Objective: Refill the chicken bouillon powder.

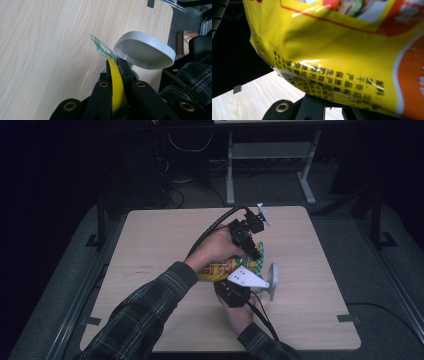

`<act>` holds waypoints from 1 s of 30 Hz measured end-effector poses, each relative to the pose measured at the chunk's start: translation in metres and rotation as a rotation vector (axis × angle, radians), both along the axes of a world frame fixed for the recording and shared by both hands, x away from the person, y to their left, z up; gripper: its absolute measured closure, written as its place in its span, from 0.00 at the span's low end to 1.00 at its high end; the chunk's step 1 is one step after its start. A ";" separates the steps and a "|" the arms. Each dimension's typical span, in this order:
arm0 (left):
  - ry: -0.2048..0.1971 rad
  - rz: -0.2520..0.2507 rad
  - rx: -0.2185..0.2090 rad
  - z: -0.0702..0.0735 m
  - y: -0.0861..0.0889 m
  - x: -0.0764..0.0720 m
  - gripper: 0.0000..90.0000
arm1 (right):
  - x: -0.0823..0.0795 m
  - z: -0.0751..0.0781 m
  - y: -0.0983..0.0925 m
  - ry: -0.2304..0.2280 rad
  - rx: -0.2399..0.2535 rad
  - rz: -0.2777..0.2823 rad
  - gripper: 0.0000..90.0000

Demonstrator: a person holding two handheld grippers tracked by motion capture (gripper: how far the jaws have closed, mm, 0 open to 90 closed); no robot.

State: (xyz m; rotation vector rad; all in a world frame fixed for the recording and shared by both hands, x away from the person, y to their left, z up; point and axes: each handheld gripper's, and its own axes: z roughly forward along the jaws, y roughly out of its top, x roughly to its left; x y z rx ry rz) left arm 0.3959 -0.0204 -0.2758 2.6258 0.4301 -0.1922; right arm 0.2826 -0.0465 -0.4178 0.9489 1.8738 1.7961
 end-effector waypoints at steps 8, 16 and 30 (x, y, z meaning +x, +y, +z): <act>-0.003 0.000 -0.003 0.001 0.001 0.000 1.00 | 0.000 0.001 0.001 -0.006 -0.003 0.000 1.00; -0.005 0.003 -0.001 0.002 0.001 -0.001 1.00 | 0.000 0.001 0.001 -0.005 0.002 0.002 1.00; -0.020 0.006 -0.020 0.004 0.008 -0.003 1.00 | -0.001 0.002 0.003 -0.013 -0.009 0.009 1.00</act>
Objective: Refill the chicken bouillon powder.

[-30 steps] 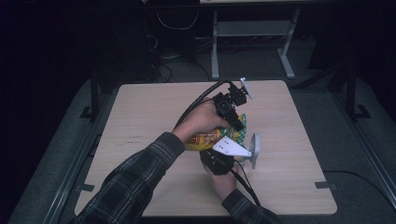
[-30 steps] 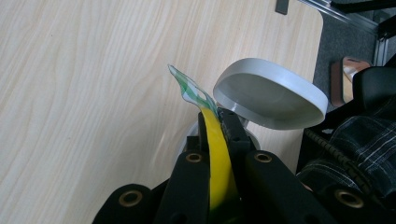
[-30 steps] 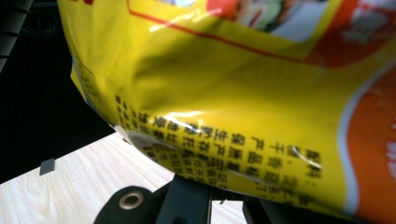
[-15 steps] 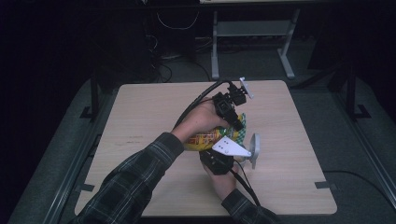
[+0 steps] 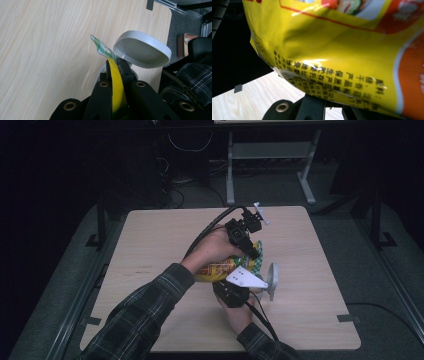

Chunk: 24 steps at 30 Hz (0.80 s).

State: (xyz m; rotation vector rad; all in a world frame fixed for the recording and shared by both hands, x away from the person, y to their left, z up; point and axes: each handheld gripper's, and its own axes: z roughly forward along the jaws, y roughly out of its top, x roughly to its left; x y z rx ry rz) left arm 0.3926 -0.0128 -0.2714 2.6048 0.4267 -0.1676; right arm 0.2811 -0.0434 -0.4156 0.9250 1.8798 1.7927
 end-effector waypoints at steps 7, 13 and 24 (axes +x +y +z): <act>-0.001 0.004 0.003 0.000 -0.001 0.000 1.00 | 0.000 0.000 0.000 0.002 0.005 0.001 1.00; -0.001 0.004 0.004 -0.001 -0.003 0.001 1.00 | 0.001 0.000 -0.001 0.009 0.009 0.002 1.00; -0.004 0.000 0.015 -0.002 -0.004 0.000 1.00 | 0.001 0.000 -0.001 0.010 0.016 0.007 1.00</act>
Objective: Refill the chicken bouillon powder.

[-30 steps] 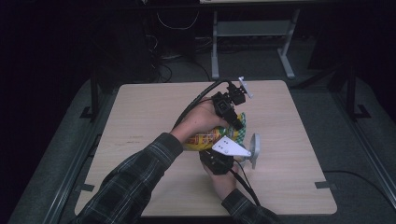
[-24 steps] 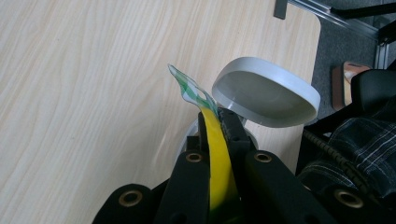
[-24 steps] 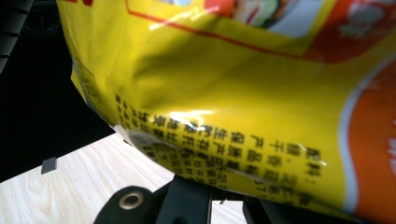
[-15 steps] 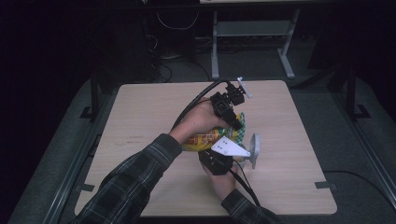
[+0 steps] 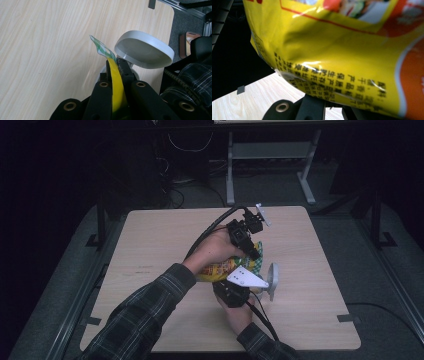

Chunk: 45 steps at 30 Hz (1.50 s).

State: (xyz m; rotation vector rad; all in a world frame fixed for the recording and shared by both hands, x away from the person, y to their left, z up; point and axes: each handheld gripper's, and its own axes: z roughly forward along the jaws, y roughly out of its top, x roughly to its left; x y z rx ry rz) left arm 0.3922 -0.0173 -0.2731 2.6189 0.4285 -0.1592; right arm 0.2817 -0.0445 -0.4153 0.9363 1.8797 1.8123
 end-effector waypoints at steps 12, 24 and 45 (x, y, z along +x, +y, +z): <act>-0.002 0.008 -0.025 0.003 0.006 -0.002 1.00 | -0.001 0.000 0.001 -0.007 -0.014 0.007 1.00; -0.002 -0.010 -0.083 0.012 0.024 -0.007 1.00 | -0.004 0.000 0.006 -0.017 -0.039 0.021 1.00; -0.005 -0.010 -0.219 0.037 0.086 -0.021 1.00 | -0.004 -0.002 0.002 -0.004 -0.061 0.010 1.00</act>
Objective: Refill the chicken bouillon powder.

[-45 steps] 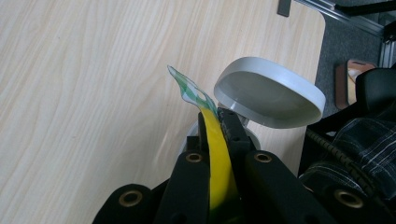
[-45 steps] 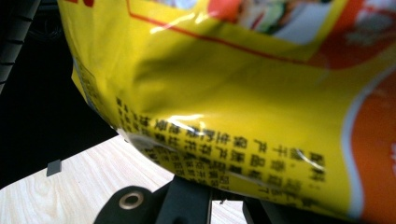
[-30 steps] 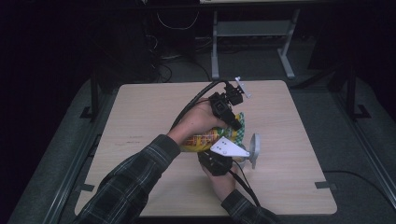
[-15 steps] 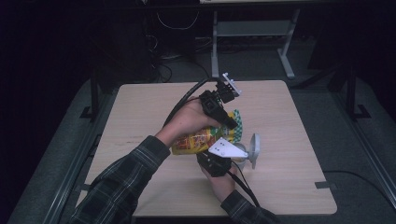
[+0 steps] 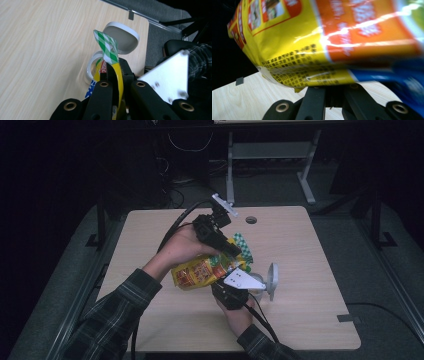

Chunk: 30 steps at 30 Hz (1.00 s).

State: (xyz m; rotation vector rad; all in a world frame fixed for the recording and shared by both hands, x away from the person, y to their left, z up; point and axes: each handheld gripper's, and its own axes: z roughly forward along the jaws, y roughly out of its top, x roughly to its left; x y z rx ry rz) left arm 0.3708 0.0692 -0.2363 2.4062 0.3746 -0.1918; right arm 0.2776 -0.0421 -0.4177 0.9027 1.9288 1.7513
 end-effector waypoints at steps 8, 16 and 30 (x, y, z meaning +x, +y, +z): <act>-0.039 0.029 -0.154 -0.003 0.039 -0.008 1.00 | 0.001 0.003 -0.007 0.008 -0.003 -0.024 1.00; -0.093 0.086 -0.272 -0.016 0.077 -0.013 1.00 | -0.004 0.007 -0.010 -0.001 -0.041 -0.023 1.00; -0.182 0.254 -0.428 -0.046 0.138 -0.014 1.00 | -0.011 0.014 -0.017 0.036 -0.125 0.042 1.00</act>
